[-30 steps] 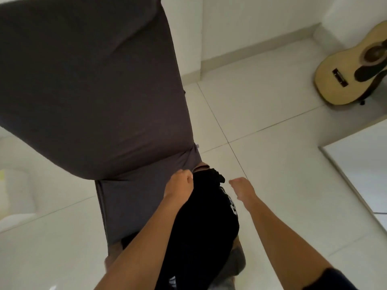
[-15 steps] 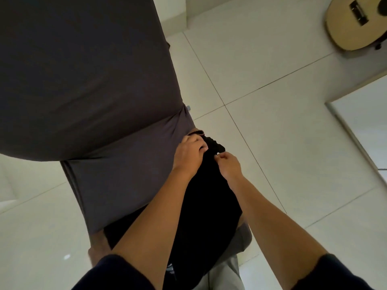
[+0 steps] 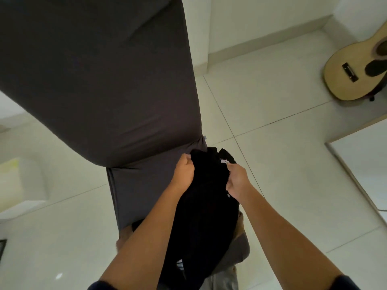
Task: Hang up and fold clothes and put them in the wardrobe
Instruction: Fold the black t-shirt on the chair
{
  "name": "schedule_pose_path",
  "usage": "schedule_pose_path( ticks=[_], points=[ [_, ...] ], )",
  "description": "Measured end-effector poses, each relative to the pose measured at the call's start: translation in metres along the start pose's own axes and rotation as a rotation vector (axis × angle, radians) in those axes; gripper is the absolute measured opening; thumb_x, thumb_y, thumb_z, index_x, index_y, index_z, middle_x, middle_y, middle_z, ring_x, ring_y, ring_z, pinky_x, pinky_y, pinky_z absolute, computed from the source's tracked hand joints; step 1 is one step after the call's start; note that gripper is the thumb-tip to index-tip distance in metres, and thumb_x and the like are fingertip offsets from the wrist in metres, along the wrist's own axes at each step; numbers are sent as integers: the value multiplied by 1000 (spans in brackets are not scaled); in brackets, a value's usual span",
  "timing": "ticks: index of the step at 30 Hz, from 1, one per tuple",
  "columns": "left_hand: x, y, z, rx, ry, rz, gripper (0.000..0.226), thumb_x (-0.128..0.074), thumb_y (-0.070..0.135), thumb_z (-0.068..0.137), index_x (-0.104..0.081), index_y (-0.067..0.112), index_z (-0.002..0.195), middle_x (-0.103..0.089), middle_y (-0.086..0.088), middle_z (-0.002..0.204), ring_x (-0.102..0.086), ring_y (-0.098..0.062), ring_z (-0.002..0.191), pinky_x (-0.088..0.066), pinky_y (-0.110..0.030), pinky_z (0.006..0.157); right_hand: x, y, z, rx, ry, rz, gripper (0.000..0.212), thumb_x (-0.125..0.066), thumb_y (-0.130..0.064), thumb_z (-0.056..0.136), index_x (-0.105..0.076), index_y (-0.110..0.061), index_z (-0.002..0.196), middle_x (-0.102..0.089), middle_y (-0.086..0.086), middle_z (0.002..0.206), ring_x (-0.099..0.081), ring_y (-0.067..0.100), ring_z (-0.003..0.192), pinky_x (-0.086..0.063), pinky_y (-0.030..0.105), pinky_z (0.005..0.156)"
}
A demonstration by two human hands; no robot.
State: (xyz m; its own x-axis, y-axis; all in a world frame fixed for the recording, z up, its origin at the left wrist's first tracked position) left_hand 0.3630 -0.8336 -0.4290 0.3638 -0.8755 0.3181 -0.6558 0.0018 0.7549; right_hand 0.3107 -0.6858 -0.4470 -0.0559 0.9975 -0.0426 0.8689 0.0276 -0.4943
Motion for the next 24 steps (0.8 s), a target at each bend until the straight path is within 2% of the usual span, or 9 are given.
schedule_pose_path(
  ticks=[3,5,8,11,15,17,19,21,24],
  points=[
    [23,36,-50,100,-143,-177,55,-27,68,90,-57,23,101,-57,5,97,-54,-7,91,-43,-25,87,-25,-23,-57,-18,-132,58,30,-50,-26,97,-60,-5,114,-66,14,103,-63,28,99,-49,39,94],
    [32,48,-77,180,-292,-397,68,-27,80,81,-62,29,109,-64,5,107,-58,-14,107,-42,-32,100,-35,-38,-91,-16,-266,10,32,-58,-36,92,-64,-9,108,-70,12,104,-65,28,101,-51,41,93],
    [59,66,-123,264,-363,-596,61,-36,64,91,-62,17,121,-68,-5,113,-62,-22,109,-48,-35,94,-44,-66,-153,33,-441,-192,30,-64,-26,89,-66,-4,110,-72,14,103,-68,27,96,-55,36,82],
    [85,87,-165,249,-310,-632,50,-41,48,97,-59,10,125,-71,-9,108,-64,-24,104,-52,-35,83,-51,-94,-212,111,-519,-390,30,-62,-19,90,-63,0,112,-69,15,106,-66,27,99,-54,35,83],
    [117,127,-206,119,-311,-775,68,-31,61,94,-54,7,128,-62,-18,123,-59,-34,114,-49,-44,91,-65,-129,-298,293,-681,-595,17,-57,-21,92,-69,-8,95,-71,8,97,-66,22,93,-53,29,73],
    [134,149,-228,63,-265,-823,72,-30,67,91,-56,10,126,-62,-18,123,-60,-34,112,-51,-44,86,-68,-140,-340,363,-765,-656,19,-56,-23,92,-69,-10,94,-71,6,94,-68,18,87,-54,25,65],
    [148,169,-239,34,-186,-832,63,-40,64,90,-61,13,120,-64,-16,120,-63,-31,106,-54,-41,77,-69,-149,-367,417,-816,-672,21,-55,-23,93,-68,-8,97,-71,7,96,-68,18,87,-54,24,65],
    [159,190,-253,0,-107,-843,48,-51,48,93,-62,8,116,-66,-16,114,-66,-30,98,-56,-37,69,-65,-158,-389,466,-852,-665,24,-56,-24,92,-67,-5,104,-70,10,105,-66,22,96,-54,29,76],
    [172,225,-272,-84,12,-855,21,-46,19,98,-60,3,96,-62,-14,93,-61,-23,78,-54,-31,63,-53,-167,-415,495,-909,-677,27,-58,-24,89,-66,-4,105,-69,12,108,-66,24,98,-52,32,80]
  ],
)
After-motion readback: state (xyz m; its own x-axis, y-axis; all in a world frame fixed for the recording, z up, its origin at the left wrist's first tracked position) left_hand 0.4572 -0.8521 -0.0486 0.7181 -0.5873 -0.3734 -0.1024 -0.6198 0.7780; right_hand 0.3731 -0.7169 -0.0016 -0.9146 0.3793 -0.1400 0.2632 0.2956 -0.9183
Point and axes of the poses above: each hand's wrist, its own z-axis towards the middle knuckle, its own x-axis out of the back of the hand, y = z × x, the point moved 5 cm from there along z, towards the middle knuckle
